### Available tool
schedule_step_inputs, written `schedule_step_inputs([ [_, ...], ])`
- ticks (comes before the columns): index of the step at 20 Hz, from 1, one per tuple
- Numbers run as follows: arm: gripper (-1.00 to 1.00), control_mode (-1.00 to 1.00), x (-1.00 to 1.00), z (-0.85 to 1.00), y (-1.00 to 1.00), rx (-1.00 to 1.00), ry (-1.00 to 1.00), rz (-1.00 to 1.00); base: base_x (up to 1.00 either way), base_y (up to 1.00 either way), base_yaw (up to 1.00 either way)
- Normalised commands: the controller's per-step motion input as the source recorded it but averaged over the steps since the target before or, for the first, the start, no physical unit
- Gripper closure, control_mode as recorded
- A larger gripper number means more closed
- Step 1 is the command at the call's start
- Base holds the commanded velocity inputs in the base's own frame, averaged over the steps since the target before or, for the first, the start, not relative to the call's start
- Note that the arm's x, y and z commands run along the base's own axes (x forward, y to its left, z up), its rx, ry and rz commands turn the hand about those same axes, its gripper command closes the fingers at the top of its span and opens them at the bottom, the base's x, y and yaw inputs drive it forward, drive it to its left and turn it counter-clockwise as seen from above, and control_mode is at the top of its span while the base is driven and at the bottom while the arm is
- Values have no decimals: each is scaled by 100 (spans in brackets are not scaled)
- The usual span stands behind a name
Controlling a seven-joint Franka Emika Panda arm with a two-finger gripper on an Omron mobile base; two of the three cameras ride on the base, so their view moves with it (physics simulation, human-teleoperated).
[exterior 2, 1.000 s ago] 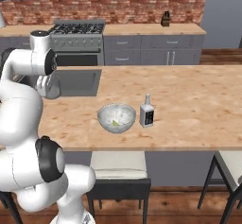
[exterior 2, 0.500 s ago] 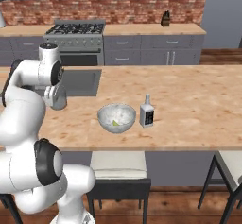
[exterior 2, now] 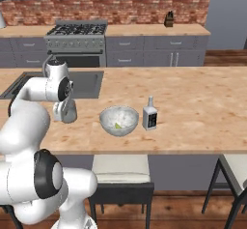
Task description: There is a bowl on the dining counter. Grab a lemon wedge from the fridge and place it in the bowl. Then get the liquor bottle and glass cup from the cabinet and place them next to the bowl.
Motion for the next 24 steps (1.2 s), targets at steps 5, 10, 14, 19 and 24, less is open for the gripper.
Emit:
schedule_step_inputs([
  [5, 100, -100, 24, -40, -30, 0, 5, -12, 0, 0, 0],
  [10, 100, -100, 34, -36, -26, 0, 3, -13, 0, 0, 0],
  [14, 100, -100, 35, -35, -7, -3, 4, -9, 0, 0, 0],
  [19, 100, -100, 29, -33, 0, -4, 2, -5, 0, 0, 0],
  [24, 100, -100, 21, -24, 0, -2, 1, -1, 0, 0, 0],
])
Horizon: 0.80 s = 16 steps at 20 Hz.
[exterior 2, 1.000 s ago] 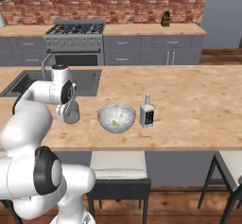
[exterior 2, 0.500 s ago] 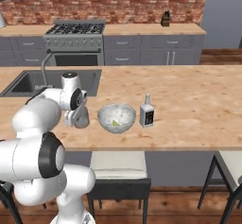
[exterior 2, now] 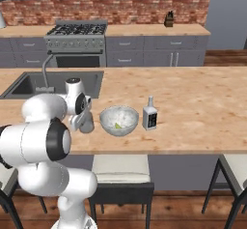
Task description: There is a bowl on the dining counter. Grab a lemon wedge from the fridge and place it in the bowl. Then get the liquor bottle and glass cup from the cabinet and place them next to the bowl.
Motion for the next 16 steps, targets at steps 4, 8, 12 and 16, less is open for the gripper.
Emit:
schedule_step_inputs([
  [4, 100, -100, 17, -16, 0, 0, 0, 0, 0, 0, 0],
  [8, 100, -100, 20, -16, 0, 0, 0, 0, 0, 0, 0],
  [12, 100, -100, 27, -19, 0, 0, 0, 0, 0, 0, 0],
  [16, 100, -100, 28, -18, 0, 0, 0, 0, 0, 0, 0],
])
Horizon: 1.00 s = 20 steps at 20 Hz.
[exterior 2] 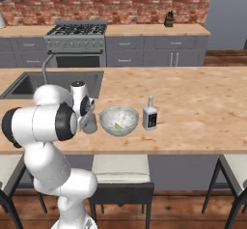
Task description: There is a bowl on the dining counter. Grab a lemon wedge from the fridge and place it in the bowl. Then get the liquor bottle and glass cup from the cabinet and place them next to the bowl.
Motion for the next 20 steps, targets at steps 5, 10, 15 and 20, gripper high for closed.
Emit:
schedule_step_inputs([
  [5, 100, -100, 26, -18, 1, 0, 0, 0, 0, 0, 0],
  [10, 100, -100, 18, -17, 1, 0, 0, 0, 0, 0, 0],
  [15, 100, -100, 0, -30, 0, 0, 0, 0, 0, 0, 0],
  [20, -100, -100, 0, -23, 1, 0, 0, 0, 0, 0, 0],
])
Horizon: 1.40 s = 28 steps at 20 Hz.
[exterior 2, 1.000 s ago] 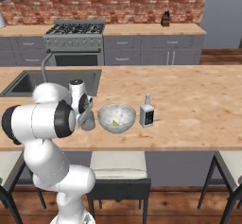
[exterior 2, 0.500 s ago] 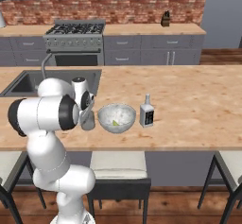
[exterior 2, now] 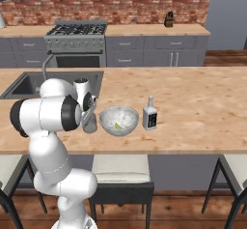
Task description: There is a bowl on the dining counter. Grab a lemon wedge from the fridge and place it in the bowl. Then get the liquor bottle and glass cup from the cabinet and place them next to the bowl.
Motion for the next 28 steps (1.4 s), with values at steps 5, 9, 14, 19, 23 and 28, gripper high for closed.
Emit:
schedule_step_inputs([
  [5, -100, -100, -3, -5, 1, 0, 6, 0, 0, 0, 0],
  [9, -100, -100, -43, 0, 0, 0, -6, 0, 0, 0, 0],
  [14, -100, -100, -43, 16, -1, 0, -9, 0, 0, 0, 0],
  [19, -100, -100, -33, 36, -6, 1, -9, 0, 0, 0, 0],
  [23, -100, -100, -11, 49, -6, 1, -9, 0, 0, 0, 0],
  [28, -100, -100, -39, 51, -1, 0, -19, 0, 0, 0, 0],
])
